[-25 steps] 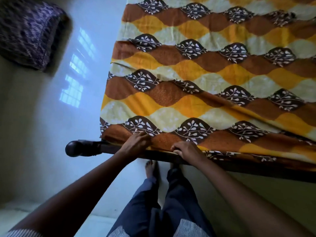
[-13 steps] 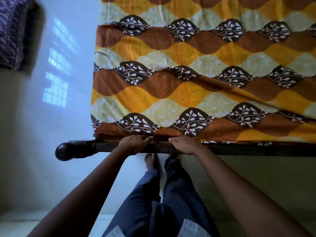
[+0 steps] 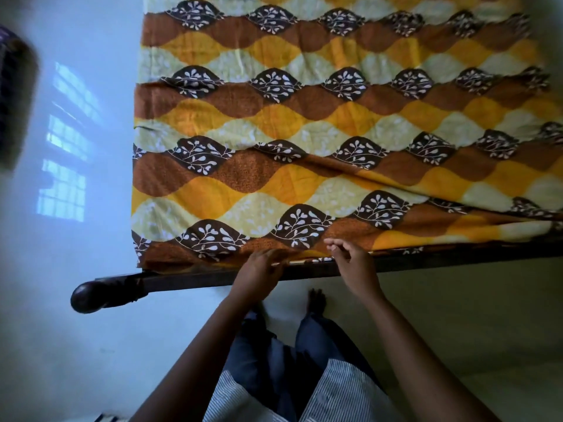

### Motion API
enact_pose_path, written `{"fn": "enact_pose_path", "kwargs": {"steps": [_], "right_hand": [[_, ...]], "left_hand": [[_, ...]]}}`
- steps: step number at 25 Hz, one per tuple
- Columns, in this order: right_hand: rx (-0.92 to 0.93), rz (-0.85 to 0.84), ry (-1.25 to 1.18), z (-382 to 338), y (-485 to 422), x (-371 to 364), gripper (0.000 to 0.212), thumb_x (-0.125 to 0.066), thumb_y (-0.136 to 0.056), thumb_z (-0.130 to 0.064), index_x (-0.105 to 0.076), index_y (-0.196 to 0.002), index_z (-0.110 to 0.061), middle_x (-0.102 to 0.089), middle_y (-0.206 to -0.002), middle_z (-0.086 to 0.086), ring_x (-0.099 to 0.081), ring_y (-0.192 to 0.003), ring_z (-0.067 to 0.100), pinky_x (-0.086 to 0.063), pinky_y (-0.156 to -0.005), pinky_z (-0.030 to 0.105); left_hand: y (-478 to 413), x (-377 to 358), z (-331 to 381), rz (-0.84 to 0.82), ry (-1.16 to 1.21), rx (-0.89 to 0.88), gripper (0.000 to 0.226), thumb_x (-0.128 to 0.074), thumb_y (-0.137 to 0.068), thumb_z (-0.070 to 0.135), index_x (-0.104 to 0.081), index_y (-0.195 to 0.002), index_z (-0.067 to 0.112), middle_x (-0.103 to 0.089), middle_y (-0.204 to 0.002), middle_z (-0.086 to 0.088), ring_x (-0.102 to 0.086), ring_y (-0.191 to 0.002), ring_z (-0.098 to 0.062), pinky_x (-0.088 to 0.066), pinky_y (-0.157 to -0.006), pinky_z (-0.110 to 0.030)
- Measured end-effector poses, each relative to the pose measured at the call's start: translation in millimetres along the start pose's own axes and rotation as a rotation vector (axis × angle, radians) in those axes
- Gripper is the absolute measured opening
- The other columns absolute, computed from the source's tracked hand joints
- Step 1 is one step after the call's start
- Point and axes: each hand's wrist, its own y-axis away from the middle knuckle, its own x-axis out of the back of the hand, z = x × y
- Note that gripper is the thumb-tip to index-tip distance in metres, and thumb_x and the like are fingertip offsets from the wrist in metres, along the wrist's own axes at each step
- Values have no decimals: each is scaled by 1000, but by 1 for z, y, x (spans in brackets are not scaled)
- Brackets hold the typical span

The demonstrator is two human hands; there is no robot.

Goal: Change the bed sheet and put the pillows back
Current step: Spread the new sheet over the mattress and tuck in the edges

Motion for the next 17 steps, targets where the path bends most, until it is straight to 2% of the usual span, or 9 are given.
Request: {"fn": "enact_pose_path", "kwargs": {"steps": [1, 3, 4, 7, 9, 11, 12, 14, 17], "right_hand": [[-3, 16, 4, 9, -6, 12, 21, -50, -95, -14, -66, -108, -16, -67, -110, 0, -61, -99, 10, -43, -68, 6], [5, 24, 37, 28, -22, 40, 20, -52, -94, -11, -67, -106, -13, -67, -109, 1, -61, -97, 11, -42, -66, 3], [25, 16, 70, 41, -30, 56, 20, -52, -93, -10, -66, -107, -12, -66, -109, 2, -61, -96, 12, -43, -67, 5], [114, -54, 266, 83, -57, 106, 26, -57, -89, -6, -65, -111, -15, -63, -117, 3, -60, -103, 19, -51, -80, 28], [167, -170, 435, 120, -78, 148, 37, -61, -83, -4, -62, -118, -16, -57, -127, 3, -53, -117, 19, -43, -96, 28], [239, -273, 571, 150, -95, 184, 46, -69, -79, -9, -61, -123, -17, -55, -132, 3, -48, -123, 20, -35, -101, 25], [300, -297, 618, 163, -102, 197, 47, -74, -75, -11, -62, -121, -17, -57, -129, 5, -50, -122, 23, -38, -100, 27], [435, -335, 677, 177, -115, 209, 44, -79, -67, -6, -69, -109, -13, -66, -116, 9, -61, -107, 28, -48, -88, 33], [550, -365, 744, 180, -125, 225, 22, -67, -77, -3, -71, -98, -8, -70, -100, 11, -65, -94, 28, -52, -73, 33]], "left_hand": [[-11, -11, 10, -18, -16, -8, 35, -49, -94, 31, -54, -127, 24, -58, -128, 0, -54, -115, -18, -49, -93, -38], [-34, -30, 37, -41, -75, -15, 37, -51, -93, 32, -53, -129, 22, -56, -130, -1, -52, -118, -22, -47, -92, -39], [-46, -40, 52, -51, -126, -21, 38, -51, -93, 32, -52, -129, 21, -56, -130, -3, -52, -117, -23, -47, -90, -38], [-83, -72, 91, -72, -267, -28, 42, -50, -93, 33, -47, -134, 24, -50, -136, -4, -50, -120, -25, -46, -92, -37], [-107, -99, 121, -79, -324, -3, 47, -51, -92, 36, -43, -137, 26, -41, -144, -3, -43, -127, -25, -42, -98, -37], [-125, -124, 148, -90, -387, 7, 50, -55, -90, 37, -43, -137, 26, -39, -145, -1, -41, -128, -24, -41, -96, -37], [-131, -136, 158, -80, -424, -6, 49, -57, -89, 36, -46, -135, 25, -40, -145, 0, -42, -127, -23, -41, -95, -36], [-140, -156, 164, -51, -482, -41, 45, -59, -88, 32, -52, -131, 23, -43, -143, -1, -43, -127, -24, -41, -95, -37], [-153, -170, 168, -70, -594, -72, 34, -58, -89, 24, -61, -121, 14, -51, -131, -6, -46, -119, -27, -43, -87, -37]]}}
